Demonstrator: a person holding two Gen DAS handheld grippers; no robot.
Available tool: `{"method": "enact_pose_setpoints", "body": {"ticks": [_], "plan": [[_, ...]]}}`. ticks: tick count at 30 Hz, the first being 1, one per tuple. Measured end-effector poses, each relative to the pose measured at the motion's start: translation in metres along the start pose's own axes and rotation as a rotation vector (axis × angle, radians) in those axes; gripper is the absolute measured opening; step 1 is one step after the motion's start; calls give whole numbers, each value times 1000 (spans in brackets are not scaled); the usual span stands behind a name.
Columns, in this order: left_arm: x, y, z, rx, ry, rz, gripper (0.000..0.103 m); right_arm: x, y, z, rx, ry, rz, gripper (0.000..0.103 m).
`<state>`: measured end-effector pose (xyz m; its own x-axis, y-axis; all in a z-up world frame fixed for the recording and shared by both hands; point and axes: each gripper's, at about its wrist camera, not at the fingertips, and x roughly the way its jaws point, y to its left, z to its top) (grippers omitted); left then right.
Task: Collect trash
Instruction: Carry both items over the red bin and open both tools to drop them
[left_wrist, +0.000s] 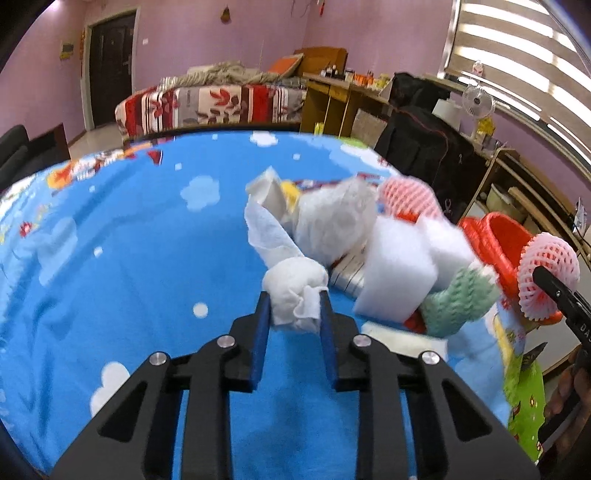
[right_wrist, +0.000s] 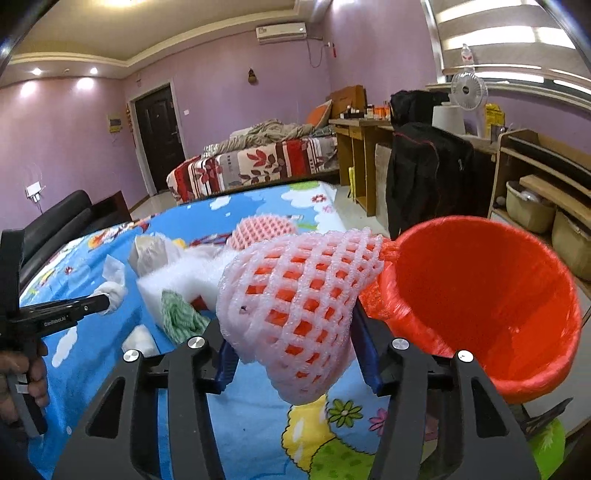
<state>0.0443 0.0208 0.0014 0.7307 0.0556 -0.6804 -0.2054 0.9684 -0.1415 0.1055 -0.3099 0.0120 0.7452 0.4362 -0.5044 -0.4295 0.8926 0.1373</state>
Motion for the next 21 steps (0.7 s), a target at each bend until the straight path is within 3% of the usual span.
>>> {"method": "enact_pose_setpoints", "body": {"ticks": [13, 21], "plan": [[-27, -67, 40, 140, -83, -87, 25, -18, -50, 28, 32, -18, -64, 52], [-18, -139, 58, 254, -91, -179, 25, -20, -88, 33, 53, 1, -121, 52]]}}
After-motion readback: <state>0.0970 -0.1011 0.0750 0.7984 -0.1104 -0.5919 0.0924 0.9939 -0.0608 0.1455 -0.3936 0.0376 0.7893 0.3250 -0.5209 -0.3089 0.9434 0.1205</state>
